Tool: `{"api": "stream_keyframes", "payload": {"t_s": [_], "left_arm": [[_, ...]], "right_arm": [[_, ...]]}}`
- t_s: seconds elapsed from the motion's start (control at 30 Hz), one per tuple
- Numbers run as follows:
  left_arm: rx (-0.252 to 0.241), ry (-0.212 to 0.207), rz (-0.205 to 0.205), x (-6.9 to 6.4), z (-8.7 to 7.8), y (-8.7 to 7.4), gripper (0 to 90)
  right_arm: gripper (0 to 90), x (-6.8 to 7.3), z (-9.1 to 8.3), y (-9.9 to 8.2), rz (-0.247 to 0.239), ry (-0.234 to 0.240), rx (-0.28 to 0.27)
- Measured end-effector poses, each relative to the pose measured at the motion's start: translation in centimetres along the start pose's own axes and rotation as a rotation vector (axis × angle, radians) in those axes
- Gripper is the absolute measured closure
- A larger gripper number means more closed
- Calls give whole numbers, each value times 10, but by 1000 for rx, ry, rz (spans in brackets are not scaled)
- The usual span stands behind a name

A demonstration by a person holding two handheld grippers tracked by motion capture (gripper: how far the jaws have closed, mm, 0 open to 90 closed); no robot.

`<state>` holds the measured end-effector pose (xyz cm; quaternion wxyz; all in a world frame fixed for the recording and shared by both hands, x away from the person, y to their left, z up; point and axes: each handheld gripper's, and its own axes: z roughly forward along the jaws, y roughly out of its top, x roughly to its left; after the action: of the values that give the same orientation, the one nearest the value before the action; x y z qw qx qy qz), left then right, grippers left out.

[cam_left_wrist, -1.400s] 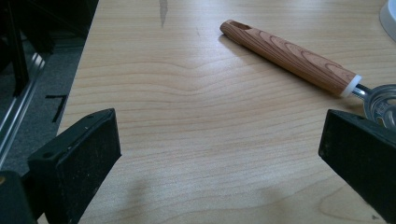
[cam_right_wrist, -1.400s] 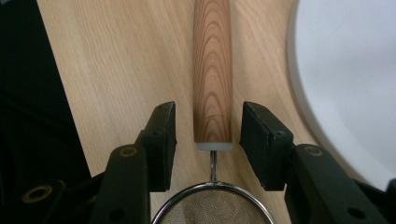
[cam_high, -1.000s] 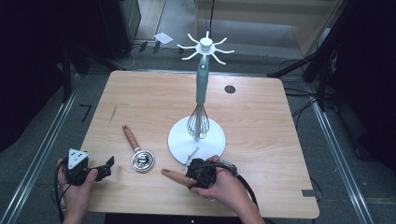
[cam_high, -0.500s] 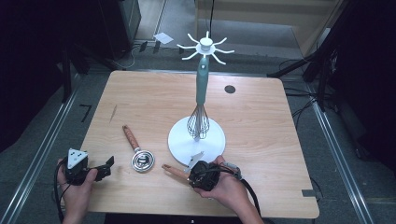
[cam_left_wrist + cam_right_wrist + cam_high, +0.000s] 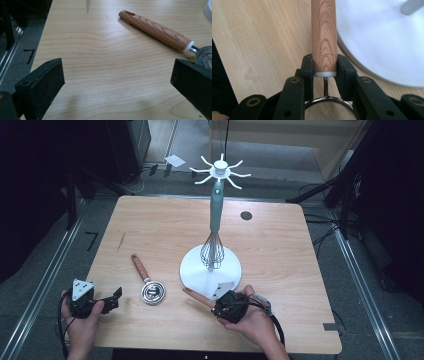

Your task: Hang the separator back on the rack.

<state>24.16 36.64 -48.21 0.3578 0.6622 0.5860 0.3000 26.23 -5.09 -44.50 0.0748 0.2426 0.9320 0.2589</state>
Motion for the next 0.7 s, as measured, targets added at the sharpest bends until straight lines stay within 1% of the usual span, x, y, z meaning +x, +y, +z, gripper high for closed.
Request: {"api": "stream_keyframes", "payload": {"t_s": [0.17,0.3,0.33,0.37,0.4,0.53,0.7], "left_arm": [[-2,0,0,0,0,0,0],[-4,2,-5,0,0,0,0],[-3,2,-4,0,0,0,0],[-4,2,-4,0,0,0,0],[-3,1,-3,0,0,0,0],[-4,2,-2,0,0,0,0],[-5,0,-5,1,0,0,0]], "right_arm": [[719,-10,-9,-9,31,-22,-22],[719,-18,-17,-16,66,-40,-34],[719,-20,-18,-18,67,-45,-41],[719,-22,-20,-19,83,-52,-45],[719,-25,-22,-21,82,-56,-50],[719,-32,-28,-28,115,-78,-64],[719,-39,-33,-34,139,-101,-82]]}}
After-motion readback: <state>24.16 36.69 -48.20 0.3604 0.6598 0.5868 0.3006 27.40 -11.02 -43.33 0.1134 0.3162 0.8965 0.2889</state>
